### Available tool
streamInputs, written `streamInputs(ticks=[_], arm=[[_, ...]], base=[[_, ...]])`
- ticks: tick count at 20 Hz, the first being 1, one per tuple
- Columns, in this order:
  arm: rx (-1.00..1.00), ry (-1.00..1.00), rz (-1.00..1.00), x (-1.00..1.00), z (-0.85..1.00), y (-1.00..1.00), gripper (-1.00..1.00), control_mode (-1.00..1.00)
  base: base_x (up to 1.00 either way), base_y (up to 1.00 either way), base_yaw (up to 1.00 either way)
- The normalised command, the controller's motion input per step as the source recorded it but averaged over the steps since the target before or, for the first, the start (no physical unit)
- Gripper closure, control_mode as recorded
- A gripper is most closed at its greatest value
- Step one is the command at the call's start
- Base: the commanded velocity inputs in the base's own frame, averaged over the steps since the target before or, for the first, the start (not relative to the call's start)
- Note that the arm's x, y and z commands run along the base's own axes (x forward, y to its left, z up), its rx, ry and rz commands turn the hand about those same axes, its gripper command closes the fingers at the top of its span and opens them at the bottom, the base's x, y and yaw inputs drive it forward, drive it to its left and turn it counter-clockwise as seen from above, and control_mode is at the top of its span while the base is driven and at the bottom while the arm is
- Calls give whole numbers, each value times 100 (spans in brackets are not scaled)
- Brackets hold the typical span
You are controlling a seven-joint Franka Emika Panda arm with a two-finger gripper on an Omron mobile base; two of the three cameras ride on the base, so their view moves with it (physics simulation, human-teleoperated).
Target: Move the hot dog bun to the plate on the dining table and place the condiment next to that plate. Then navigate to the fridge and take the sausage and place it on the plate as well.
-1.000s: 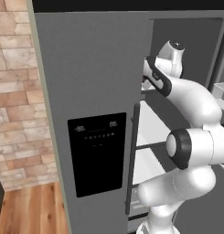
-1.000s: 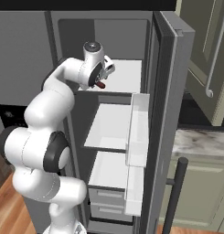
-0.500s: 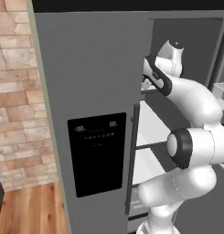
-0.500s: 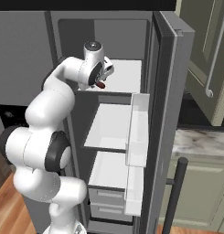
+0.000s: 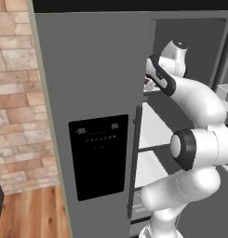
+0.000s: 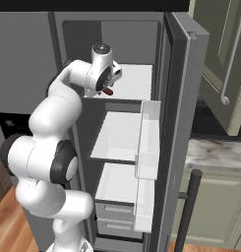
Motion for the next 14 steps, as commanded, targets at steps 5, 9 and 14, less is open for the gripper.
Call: streamInputs(ticks=[5,9,14], arm=[[0,15,12,19,-33,-2,-100,-100],[0,0,2,8,-5,-19,-100,-100],[0,0,0,8,-6,-32,-100,-100]], base=[[0,0,0],[0,0,0],[0,0,0]])
